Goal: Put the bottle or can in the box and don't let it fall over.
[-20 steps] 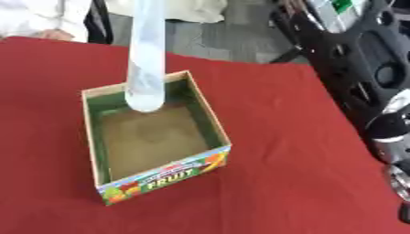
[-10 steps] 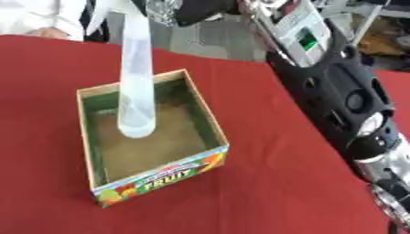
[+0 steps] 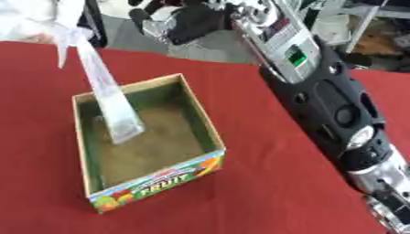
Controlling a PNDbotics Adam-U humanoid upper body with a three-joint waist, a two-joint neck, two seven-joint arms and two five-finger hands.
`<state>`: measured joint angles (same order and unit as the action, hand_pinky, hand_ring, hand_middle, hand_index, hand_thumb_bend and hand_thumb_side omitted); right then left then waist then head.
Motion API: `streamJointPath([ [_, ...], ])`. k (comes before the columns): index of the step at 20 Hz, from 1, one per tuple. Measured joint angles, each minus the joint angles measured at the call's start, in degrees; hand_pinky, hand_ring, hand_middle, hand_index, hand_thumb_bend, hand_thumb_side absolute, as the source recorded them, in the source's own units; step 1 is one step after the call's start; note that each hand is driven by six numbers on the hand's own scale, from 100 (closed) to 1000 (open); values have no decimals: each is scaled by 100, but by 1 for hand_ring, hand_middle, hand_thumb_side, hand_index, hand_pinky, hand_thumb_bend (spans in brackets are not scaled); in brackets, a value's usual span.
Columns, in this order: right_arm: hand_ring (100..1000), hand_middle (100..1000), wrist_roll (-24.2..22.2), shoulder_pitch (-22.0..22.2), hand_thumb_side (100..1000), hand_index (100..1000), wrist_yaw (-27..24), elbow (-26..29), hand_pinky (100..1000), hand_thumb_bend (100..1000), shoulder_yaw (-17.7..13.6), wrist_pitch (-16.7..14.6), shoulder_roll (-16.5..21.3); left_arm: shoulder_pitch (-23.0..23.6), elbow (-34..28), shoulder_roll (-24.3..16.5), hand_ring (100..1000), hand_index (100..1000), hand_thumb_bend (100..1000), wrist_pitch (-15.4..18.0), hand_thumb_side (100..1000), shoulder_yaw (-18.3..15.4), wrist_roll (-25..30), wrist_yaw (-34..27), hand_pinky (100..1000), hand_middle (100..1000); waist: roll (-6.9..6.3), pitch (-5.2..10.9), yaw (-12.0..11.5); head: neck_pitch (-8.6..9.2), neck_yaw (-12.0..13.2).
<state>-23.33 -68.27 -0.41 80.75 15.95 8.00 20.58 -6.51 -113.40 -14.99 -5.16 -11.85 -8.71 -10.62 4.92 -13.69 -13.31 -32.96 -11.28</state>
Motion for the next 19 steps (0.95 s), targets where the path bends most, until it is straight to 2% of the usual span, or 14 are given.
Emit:
streamJointPath([
  [4,758,773,347,39,100,778,-256,381,772,100,-349,112,374,51,0,-2,627,723,100,6,753,-26,-6,3,750,653,-41,77,141,-22,87],
  [7,750,764,604,248,100,771,-492,769,773,100,-682,125,741,117,0,-3,627,723,100,25,752,-70,-38,9,751,653,-89,124,304,-81,212],
  [9,754,768,769,461,101,771,-630,1031,778,100,-926,114,987,169,0,-3,628,723,100,39,749,-104,-74,25,751,653,-126,131,425,-140,341],
  [14,771,788,1170,1085,245,788,-882,1658,789,100,-1530,301,1624,200,0,-14,628,724,100,98,738,-176,-161,54,750,653,-205,137,731,-269,644],
  [17,803,821,1418,1483,228,818,-1089,1905,795,100,-1763,510,1980,179,0,-67,629,724,100,136,731,-177,-188,54,751,653,-270,146,849,-283,757],
  [19,820,841,1583,1752,242,825,-1147,2051,795,100,-1879,619,2059,140,0,-99,630,724,100,165,729,-177,-196,51,751,653,-312,146,910,-314,811],
])
